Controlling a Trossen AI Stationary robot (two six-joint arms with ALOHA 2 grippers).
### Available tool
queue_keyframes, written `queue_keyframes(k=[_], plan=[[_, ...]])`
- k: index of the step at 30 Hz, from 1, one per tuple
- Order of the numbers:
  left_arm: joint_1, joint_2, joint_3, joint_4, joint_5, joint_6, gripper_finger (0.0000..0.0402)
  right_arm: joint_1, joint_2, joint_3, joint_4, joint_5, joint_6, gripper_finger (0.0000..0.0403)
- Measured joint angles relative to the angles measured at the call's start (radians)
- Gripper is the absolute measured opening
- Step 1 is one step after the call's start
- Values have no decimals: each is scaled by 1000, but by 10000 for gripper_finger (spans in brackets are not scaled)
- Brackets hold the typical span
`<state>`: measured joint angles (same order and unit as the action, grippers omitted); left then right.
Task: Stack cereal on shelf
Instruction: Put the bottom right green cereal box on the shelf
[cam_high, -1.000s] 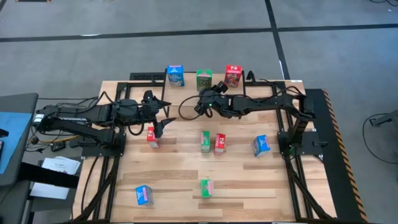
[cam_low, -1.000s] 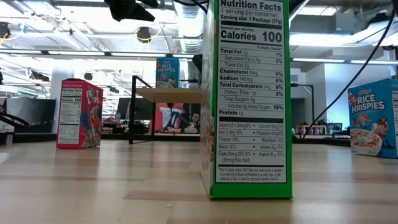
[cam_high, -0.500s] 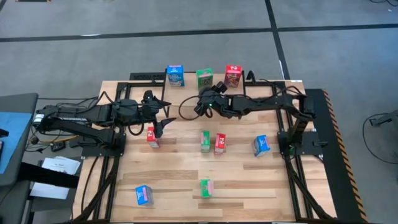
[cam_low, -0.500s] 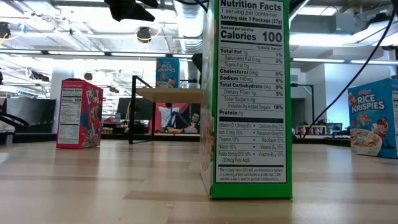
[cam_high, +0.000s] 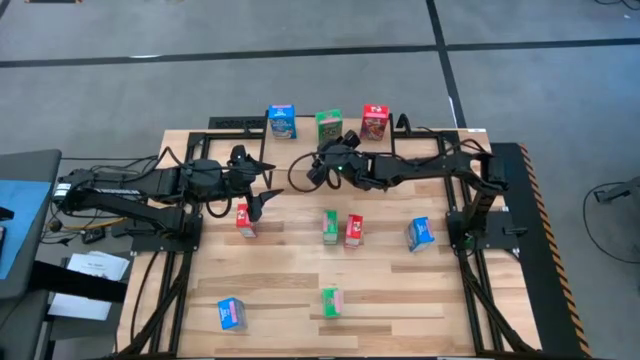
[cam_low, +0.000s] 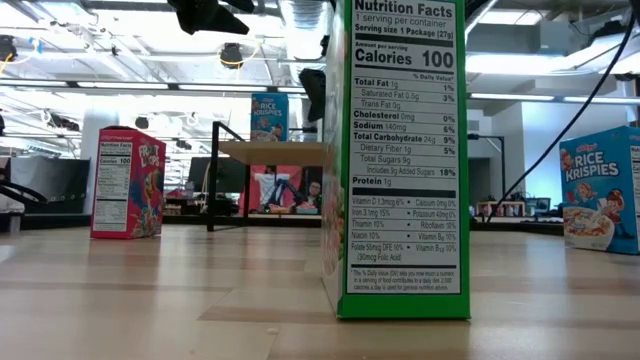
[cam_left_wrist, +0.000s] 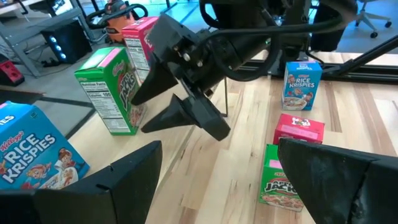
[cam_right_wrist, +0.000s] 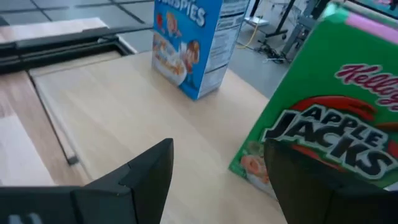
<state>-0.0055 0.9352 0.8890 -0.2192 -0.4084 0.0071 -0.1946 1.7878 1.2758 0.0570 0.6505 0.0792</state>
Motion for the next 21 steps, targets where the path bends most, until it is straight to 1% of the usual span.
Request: queue_keyframes(k=[10, 21], plan=[[2, 0, 0, 0, 0, 7, 311, -12, 0, 0, 50, 0, 18, 276], [2, 0, 0, 0, 0, 7, 311, -33, 0, 0, 54, 3, 19, 276]])
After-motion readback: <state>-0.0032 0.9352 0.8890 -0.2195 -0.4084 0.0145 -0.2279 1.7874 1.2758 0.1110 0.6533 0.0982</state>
